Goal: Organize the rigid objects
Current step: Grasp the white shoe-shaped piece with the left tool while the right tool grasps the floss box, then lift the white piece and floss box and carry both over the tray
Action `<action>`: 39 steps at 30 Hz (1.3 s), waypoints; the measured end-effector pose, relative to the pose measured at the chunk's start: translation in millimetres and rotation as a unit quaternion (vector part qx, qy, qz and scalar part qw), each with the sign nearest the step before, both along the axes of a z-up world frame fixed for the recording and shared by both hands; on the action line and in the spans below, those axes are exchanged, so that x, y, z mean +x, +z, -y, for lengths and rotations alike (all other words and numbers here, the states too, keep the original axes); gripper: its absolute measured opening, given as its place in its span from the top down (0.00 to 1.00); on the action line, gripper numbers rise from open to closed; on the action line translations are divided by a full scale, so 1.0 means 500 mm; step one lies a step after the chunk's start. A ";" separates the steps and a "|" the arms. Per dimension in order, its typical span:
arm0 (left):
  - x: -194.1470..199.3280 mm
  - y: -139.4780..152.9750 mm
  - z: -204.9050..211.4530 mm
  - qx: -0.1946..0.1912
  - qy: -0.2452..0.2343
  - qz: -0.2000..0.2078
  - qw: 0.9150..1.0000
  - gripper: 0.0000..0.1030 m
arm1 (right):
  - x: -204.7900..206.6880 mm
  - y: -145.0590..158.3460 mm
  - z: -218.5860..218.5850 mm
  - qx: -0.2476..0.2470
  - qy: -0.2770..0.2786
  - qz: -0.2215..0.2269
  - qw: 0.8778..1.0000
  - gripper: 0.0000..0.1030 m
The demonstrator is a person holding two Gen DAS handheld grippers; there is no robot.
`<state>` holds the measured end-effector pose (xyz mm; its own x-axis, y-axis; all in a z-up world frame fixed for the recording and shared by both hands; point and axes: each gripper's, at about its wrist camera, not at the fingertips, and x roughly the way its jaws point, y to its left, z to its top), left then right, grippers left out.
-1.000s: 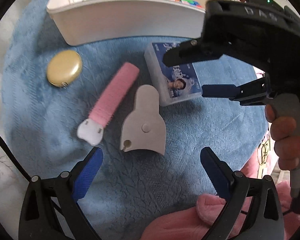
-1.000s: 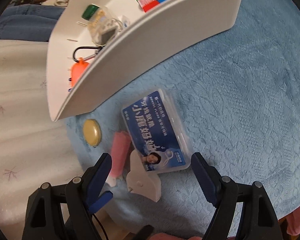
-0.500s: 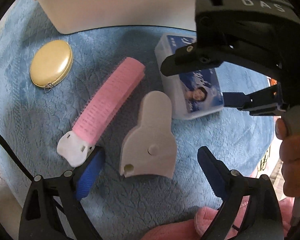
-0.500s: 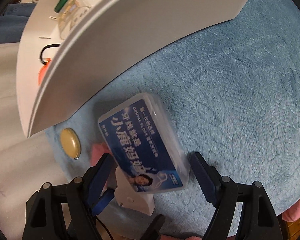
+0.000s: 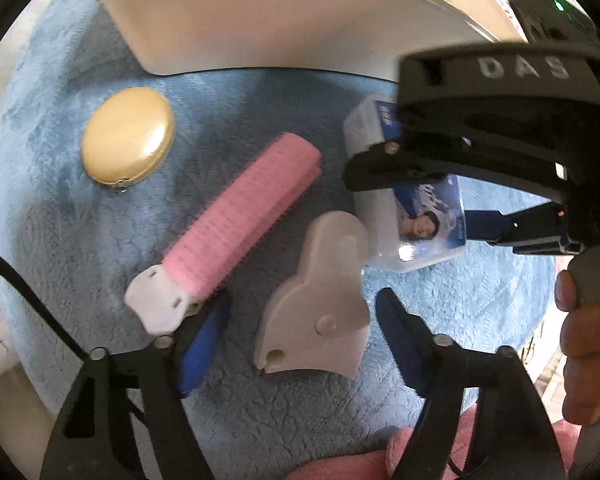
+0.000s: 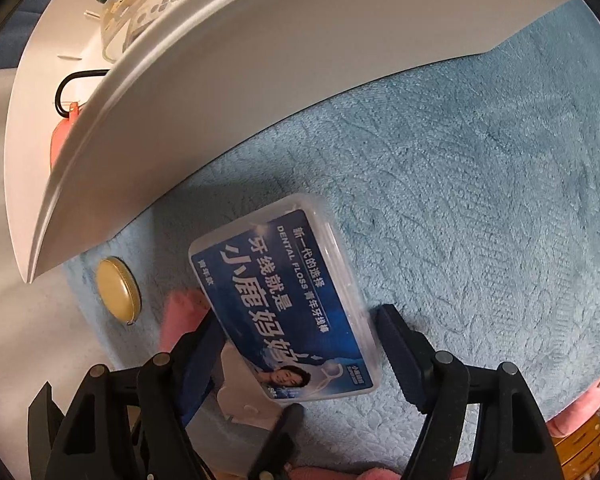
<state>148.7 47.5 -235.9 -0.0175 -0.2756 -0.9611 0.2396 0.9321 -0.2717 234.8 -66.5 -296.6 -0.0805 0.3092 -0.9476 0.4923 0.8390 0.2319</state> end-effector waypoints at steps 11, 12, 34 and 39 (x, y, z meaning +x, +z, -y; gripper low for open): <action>0.012 0.003 -0.055 -0.012 0.054 -0.015 0.998 0.44 | -0.039 -0.004 0.066 0.050 -0.024 0.000 0.998 0.29; 0.008 -0.003 -0.048 -0.010 0.058 -0.015 0.998 0.44 | -0.040 -0.005 0.072 0.056 -0.026 -0.002 0.998 0.29; -0.098 0.094 -0.037 -0.011 0.090 0.009 0.996 0.44 | -0.180 0.026 0.232 0.113 -0.058 -0.029 0.992 0.30; -0.088 0.159 -0.006 -0.043 0.084 0.052 0.994 0.44 | -0.169 0.102 0.267 0.103 -0.051 0.022 0.993 0.30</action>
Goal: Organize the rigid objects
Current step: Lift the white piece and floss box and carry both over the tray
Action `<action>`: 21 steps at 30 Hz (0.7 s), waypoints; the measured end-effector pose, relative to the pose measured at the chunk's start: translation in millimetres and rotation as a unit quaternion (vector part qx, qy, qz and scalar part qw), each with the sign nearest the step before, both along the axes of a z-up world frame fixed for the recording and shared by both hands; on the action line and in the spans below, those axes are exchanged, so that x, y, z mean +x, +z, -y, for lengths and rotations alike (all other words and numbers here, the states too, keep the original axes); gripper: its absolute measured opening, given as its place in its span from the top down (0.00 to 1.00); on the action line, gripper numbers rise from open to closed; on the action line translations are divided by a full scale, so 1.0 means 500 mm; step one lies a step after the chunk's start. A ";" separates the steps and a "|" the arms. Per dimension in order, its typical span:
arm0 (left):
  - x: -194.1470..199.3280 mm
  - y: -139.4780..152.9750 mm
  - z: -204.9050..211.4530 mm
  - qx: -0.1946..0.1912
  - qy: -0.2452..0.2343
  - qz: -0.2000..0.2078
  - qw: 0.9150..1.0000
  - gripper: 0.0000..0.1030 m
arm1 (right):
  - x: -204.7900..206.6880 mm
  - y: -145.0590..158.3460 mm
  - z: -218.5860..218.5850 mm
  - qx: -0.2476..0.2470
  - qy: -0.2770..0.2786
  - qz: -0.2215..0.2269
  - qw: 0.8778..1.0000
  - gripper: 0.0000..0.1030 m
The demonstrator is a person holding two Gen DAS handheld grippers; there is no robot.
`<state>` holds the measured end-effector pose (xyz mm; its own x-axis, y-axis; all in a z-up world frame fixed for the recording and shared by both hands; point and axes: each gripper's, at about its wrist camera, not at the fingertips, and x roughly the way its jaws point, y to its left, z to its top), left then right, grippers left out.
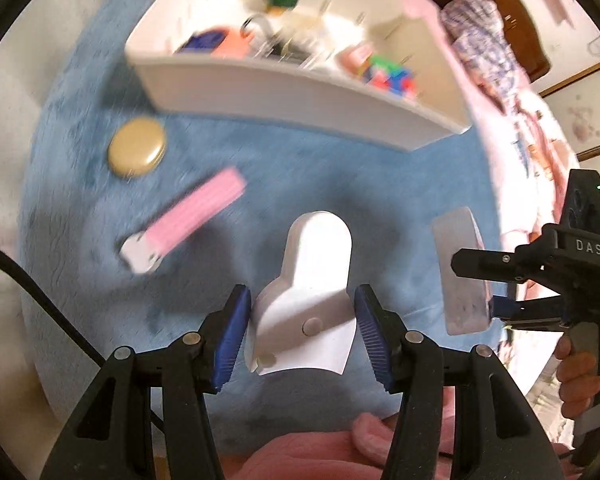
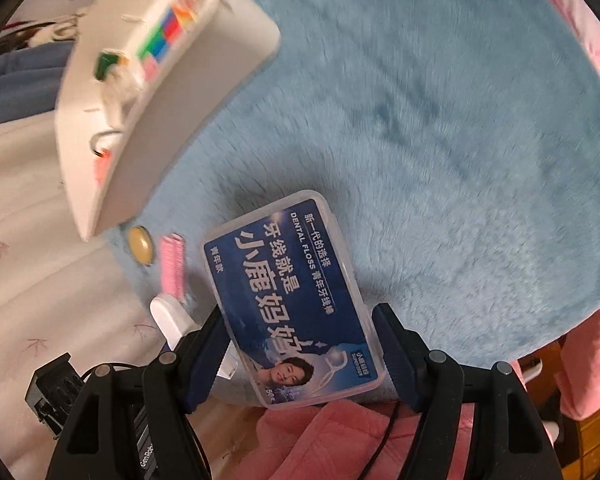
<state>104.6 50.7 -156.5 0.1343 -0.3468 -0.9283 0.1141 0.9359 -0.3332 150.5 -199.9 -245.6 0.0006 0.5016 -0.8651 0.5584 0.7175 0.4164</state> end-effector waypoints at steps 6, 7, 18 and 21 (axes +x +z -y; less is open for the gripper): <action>0.036 0.041 0.072 -0.027 0.007 0.043 0.999 0.44 | 0.017 0.099 0.051 -0.012 0.003 0.075 0.997 0.30; 0.044 0.044 0.077 -0.033 0.013 0.048 0.998 0.44 | 0.021 0.114 0.059 -0.015 0.006 0.086 0.996 0.30; 0.137 0.089 0.133 -0.048 0.098 0.118 0.987 0.44 | 0.110 0.233 0.083 -0.048 0.043 0.238 0.969 0.30; 0.168 0.093 0.138 -0.047 0.120 0.127 0.984 0.44 | 0.139 0.241 0.086 -0.044 0.057 0.278 0.958 0.30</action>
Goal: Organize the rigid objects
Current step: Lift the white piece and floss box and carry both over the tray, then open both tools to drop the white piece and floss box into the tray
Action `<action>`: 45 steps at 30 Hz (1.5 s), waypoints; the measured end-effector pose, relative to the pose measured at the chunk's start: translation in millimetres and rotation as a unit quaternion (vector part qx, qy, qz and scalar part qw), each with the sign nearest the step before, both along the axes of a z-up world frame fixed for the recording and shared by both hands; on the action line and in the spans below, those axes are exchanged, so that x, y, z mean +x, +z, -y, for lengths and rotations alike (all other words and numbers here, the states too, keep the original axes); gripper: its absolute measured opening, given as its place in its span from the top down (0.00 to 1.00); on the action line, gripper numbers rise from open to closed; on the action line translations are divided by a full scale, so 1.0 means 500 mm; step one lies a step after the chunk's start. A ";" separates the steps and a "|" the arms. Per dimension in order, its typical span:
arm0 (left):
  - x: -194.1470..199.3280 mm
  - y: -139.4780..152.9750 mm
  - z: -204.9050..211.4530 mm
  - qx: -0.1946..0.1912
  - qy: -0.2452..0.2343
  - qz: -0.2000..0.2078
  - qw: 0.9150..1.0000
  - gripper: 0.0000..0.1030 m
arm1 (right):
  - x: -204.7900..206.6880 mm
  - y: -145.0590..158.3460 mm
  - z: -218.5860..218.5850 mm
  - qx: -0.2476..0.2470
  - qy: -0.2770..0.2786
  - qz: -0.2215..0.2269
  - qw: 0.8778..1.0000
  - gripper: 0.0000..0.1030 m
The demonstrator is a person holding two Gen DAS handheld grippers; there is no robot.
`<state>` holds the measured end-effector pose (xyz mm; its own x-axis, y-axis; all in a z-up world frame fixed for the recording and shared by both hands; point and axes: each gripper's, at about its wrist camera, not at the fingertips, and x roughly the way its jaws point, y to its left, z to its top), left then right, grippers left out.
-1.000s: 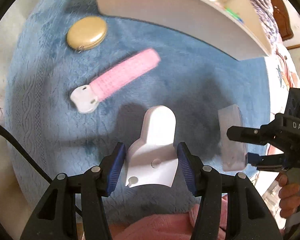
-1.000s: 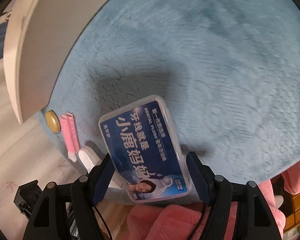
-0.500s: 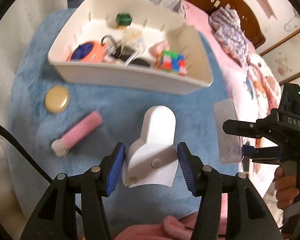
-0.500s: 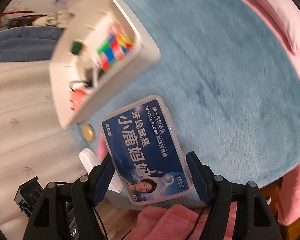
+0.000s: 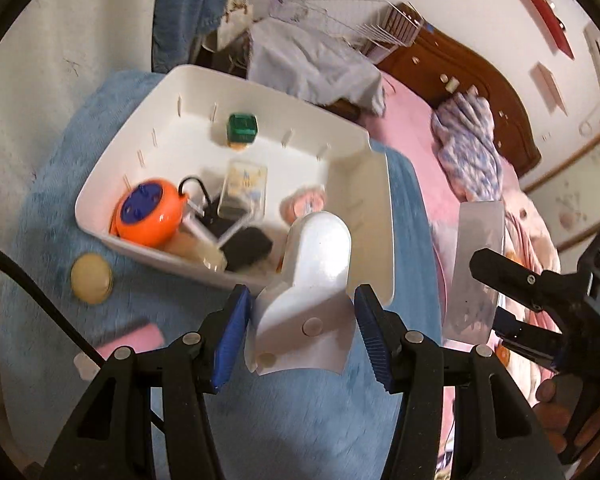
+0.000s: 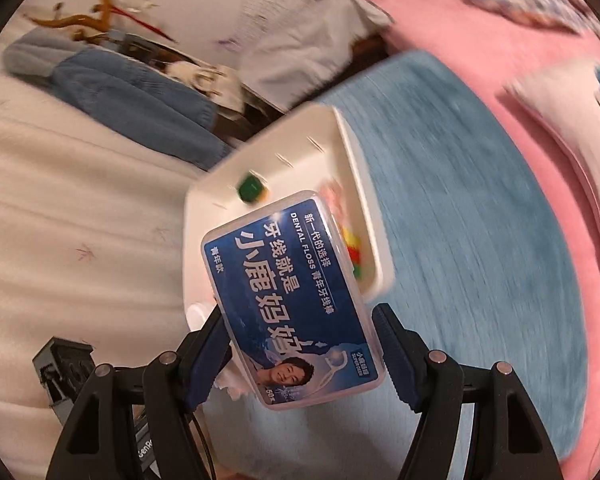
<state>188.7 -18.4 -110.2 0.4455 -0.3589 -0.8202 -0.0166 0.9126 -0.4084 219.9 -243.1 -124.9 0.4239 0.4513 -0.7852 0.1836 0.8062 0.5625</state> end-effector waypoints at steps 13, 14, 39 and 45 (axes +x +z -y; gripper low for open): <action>0.096 0.017 -0.006 0.048 0.045 0.022 0.998 0.44 | 0.135 0.004 -0.013 -0.039 0.044 0.111 0.992 0.30; 0.105 0.016 -0.008 0.055 0.048 0.025 0.997 0.44 | 0.142 0.002 -0.016 -0.041 0.046 0.115 0.991 0.30; 0.142 0.013 -0.035 0.102 0.083 0.044 0.990 0.23 | 0.219 -0.029 -0.067 -0.090 0.075 0.126 0.985 0.28; 0.137 0.039 -0.055 0.116 0.091 0.052 0.988 0.21 | 0.209 -0.014 -0.078 -0.096 0.080 0.127 0.984 0.24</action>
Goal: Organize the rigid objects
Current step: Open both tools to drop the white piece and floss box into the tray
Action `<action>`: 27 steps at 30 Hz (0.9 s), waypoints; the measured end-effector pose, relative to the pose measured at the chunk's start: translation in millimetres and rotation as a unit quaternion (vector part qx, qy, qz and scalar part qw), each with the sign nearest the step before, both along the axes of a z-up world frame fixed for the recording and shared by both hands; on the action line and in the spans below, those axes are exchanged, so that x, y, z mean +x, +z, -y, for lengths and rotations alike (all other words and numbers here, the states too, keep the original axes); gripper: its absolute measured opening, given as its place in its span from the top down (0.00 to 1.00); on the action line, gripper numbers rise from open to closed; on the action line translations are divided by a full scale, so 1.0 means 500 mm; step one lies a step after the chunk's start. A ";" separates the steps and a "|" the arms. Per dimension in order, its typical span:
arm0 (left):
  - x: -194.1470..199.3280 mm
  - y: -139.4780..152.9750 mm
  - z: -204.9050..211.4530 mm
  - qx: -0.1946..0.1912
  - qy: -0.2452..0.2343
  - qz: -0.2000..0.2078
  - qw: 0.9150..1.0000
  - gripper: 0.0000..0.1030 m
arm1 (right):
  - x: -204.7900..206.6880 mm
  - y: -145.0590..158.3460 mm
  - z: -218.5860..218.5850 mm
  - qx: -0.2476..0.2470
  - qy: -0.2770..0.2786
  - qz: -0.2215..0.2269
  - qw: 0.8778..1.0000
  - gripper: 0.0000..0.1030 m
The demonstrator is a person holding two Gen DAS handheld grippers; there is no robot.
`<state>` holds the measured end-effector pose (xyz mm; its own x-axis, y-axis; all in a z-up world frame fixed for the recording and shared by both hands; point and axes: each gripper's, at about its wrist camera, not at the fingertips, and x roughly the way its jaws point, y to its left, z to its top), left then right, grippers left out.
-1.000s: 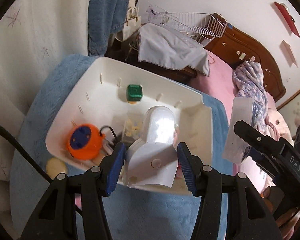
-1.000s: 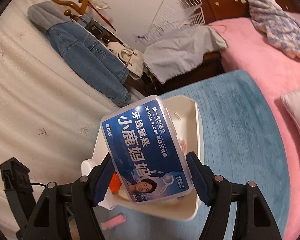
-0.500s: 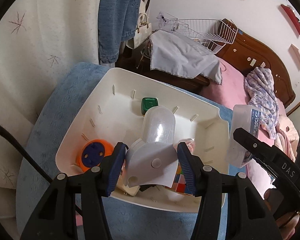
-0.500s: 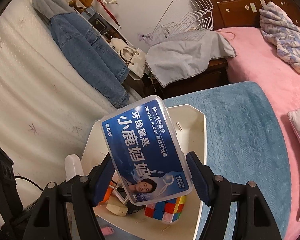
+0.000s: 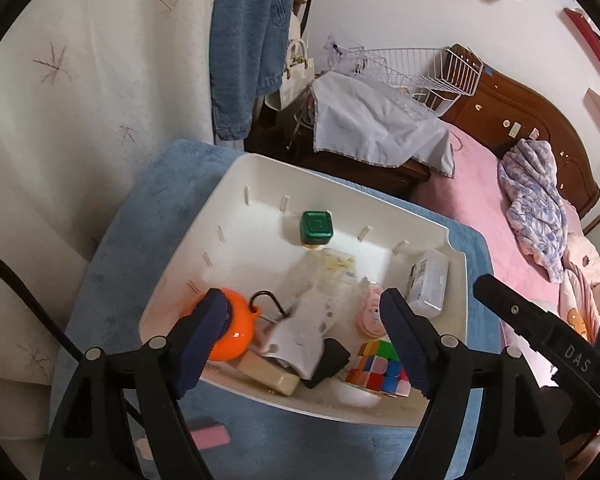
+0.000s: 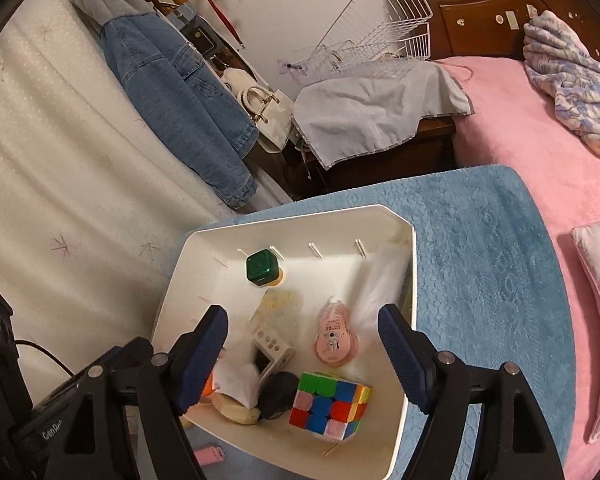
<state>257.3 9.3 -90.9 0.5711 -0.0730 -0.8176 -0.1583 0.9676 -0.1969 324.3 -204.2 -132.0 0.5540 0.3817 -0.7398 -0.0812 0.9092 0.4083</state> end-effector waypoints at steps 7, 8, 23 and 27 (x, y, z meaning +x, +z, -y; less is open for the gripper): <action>-0.030 0.024 -0.024 0.022 0.007 0.003 1.000 0.21 | -0.026 0.033 -0.028 -0.004 0.016 0.007 1.000 0.22; -0.037 0.027 -0.027 0.029 0.007 0.003 1.000 0.21 | -0.031 0.037 -0.033 -0.005 0.019 0.009 1.000 0.22; -0.138 0.070 -0.115 0.103 0.017 0.000 0.995 0.21 | -0.146 0.099 -0.137 -0.027 0.077 0.064 0.995 0.22; -0.161 0.072 -0.137 0.119 -0.003 -0.002 0.993 0.21 | -0.194 0.102 -0.176 -0.036 0.095 0.082 0.991 0.22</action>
<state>177.1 78.0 -55.0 0.5680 0.1192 -0.8144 -0.1527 0.9875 0.0381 227.4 -116.2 -81.0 0.5925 0.4400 -0.6748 -0.3134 0.8976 0.3101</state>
